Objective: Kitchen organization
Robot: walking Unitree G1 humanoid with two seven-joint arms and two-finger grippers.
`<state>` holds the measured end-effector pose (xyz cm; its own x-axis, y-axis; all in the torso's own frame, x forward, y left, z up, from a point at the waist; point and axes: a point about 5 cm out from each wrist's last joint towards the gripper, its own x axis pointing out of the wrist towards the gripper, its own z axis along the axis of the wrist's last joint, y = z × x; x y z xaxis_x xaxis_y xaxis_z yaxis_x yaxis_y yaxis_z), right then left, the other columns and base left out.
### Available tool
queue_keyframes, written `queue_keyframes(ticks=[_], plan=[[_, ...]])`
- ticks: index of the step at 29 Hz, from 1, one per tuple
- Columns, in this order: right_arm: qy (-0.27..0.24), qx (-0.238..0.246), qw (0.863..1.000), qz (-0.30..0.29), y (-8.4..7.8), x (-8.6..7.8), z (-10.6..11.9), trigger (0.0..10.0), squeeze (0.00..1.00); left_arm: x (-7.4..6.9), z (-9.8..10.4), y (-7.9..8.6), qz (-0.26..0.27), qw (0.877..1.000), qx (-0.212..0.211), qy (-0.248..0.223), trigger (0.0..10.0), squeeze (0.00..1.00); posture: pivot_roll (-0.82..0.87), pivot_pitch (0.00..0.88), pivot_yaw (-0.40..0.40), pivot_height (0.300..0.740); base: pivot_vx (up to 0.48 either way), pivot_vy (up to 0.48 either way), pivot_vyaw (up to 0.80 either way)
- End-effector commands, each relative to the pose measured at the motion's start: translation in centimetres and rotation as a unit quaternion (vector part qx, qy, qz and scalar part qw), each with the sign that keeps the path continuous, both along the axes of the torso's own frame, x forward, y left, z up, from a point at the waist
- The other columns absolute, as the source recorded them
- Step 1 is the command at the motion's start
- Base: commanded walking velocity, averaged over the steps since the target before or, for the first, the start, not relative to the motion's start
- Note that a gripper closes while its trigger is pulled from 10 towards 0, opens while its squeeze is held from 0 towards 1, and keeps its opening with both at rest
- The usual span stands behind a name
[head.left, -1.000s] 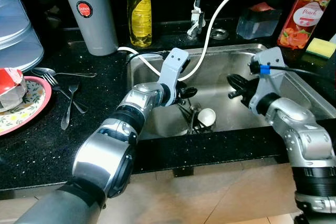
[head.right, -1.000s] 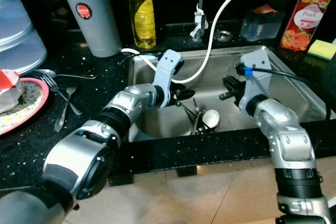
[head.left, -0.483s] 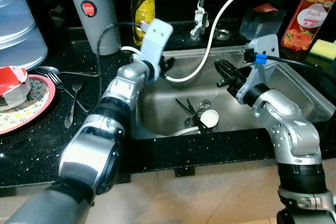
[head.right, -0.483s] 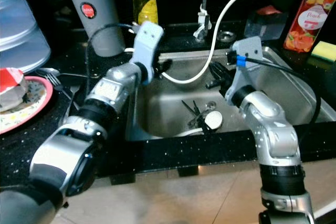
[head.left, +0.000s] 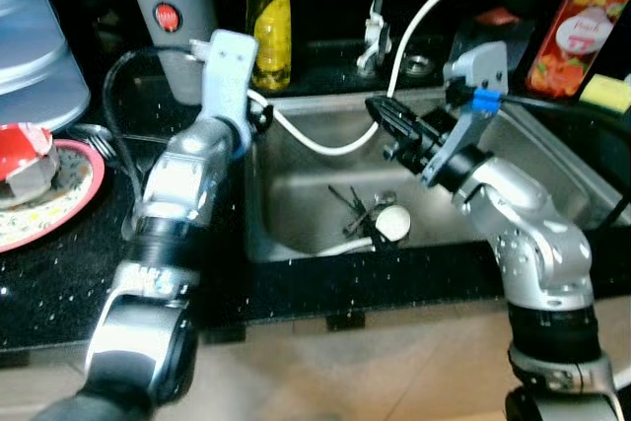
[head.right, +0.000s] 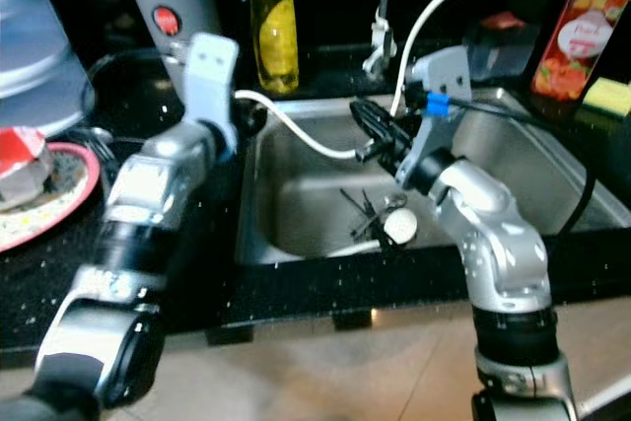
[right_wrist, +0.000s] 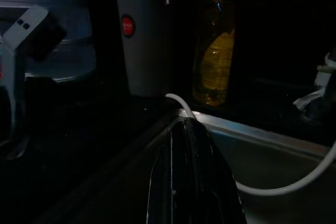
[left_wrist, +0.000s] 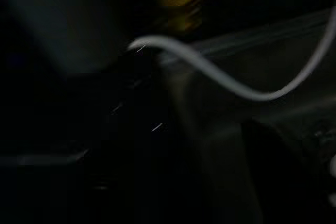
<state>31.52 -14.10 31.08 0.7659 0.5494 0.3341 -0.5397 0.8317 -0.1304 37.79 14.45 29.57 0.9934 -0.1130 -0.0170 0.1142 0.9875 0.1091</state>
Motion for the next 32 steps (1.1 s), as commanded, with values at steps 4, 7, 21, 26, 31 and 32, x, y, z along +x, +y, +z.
queue_keyframes(ticks=[4, 7, 21, 26, 31, 32], plan=[[0.006, 0.002, 1.0, 0.022, 0.9, 0.0, -0.1, 10.0, 0.0, -0.5, -0.1, 3.1, 0.07, 0.997, -0.01, 0.016, 10.0, 1.0, -0.07, 0.102, 0.022, 0.74, 0.0, 0.0, 0.0], [0.006, 0.002, 1.0, 0.024, 1.0, 0.0, -0.1, 10.0, 0.0, -0.6, -0.3, 4.3, 0.106, 0.994, -0.014, 0.027, 10.0, 0.0, -0.07, 0.1, 0.022, 0.74, 0.0, 0.0, 0.0], [0.022, 0.0, 0.999, 0.031, 1.0, 0.0, -0.7, 10.0, 0.0, -1.4, -2.2, 7.9, 0.182, 0.971, -0.115, 0.102, 10.0, 0.0, -0.06, 0.111, 0.025, 0.74, 0.0, 0.0, 0.0], [0.015, -0.032, 0.987, 0.154, 3.6, -1.9, -1.3, 10.0, 0.0, -1.0, -3.1, 8.1, 0.173, 0.971, -0.11, 0.123, 10.0, 0.0, -0.06, 0.113, 0.024, 0.74, 0.0, 0.0, 0.0], [0.022, -0.046, 0.983, 0.178, 4.4, -2.2, -1.9, 10.0, 0.0, -0.7, -3.5, 8.2, 0.175, 0.969, -0.117, 0.129, 10.0, 0.0, -0.06, 0.114, 0.026, 0.74, 0.0, 0.0, 0.0], [0.024, -0.051, 0.982, 0.183, 4.5, -2.2, -2.1, 10.0, 0.0, -0.7, -3.7, 8.3, 0.176, 0.968, -0.118, 0.131, 10.0, 0.0, -0.06, 0.114, 0.026, 0.74, 0.0, 0.0, 0.0]])
